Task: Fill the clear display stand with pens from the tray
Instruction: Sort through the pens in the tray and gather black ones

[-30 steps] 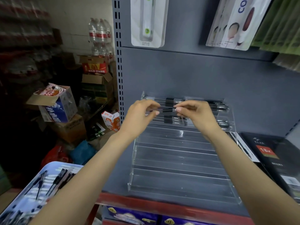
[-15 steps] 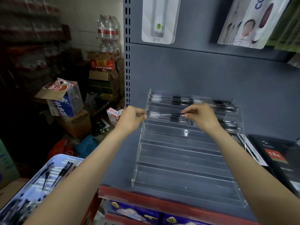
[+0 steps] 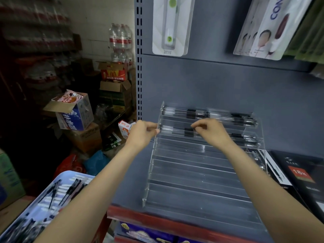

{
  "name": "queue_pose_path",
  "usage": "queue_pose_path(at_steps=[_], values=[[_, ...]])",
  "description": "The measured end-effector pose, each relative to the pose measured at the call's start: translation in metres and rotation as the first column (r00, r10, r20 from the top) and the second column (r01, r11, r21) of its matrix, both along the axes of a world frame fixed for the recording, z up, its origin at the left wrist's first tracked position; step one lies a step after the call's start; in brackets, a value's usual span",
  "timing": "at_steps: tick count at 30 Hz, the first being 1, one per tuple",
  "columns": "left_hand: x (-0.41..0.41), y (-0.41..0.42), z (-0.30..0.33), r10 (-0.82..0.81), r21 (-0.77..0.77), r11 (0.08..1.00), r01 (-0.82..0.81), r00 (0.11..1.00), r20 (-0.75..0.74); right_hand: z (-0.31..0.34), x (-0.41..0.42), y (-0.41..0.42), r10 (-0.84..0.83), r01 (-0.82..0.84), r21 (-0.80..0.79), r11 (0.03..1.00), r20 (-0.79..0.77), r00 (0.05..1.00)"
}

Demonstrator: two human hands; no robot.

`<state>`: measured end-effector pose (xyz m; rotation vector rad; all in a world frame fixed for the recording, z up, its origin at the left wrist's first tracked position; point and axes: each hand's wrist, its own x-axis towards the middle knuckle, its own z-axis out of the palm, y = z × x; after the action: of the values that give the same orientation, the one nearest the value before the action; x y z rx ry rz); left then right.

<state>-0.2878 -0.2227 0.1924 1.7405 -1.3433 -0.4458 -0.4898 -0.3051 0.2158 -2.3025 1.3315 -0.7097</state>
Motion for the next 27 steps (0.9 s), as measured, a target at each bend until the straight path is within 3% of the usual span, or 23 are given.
queue_pose_path(at_steps=[7,16,21,27], values=[[-0.015,0.007,0.003,0.054,-0.071,0.996,-0.051,0.997,0.047,-0.004,-0.005,0.000,0.121,-0.122,-0.004,0.993,-0.099,0.988],[0.002,0.059,-0.010,0.084,-0.181,0.979,-0.090,0.996,-0.041,0.001,0.028,0.048,0.261,-0.245,-0.150,0.958,0.104,0.960],[0.047,0.125,-0.036,0.130,-0.146,0.980,-0.138,0.989,-0.065,-0.016,0.089,0.117,0.381,-0.377,-0.057,0.924,0.085,0.921],[0.132,0.217,-0.094,0.157,0.067,0.986,-0.153,0.986,-0.054,-0.086,0.186,0.198,0.455,-0.460,0.162,0.873,0.066,0.888]])
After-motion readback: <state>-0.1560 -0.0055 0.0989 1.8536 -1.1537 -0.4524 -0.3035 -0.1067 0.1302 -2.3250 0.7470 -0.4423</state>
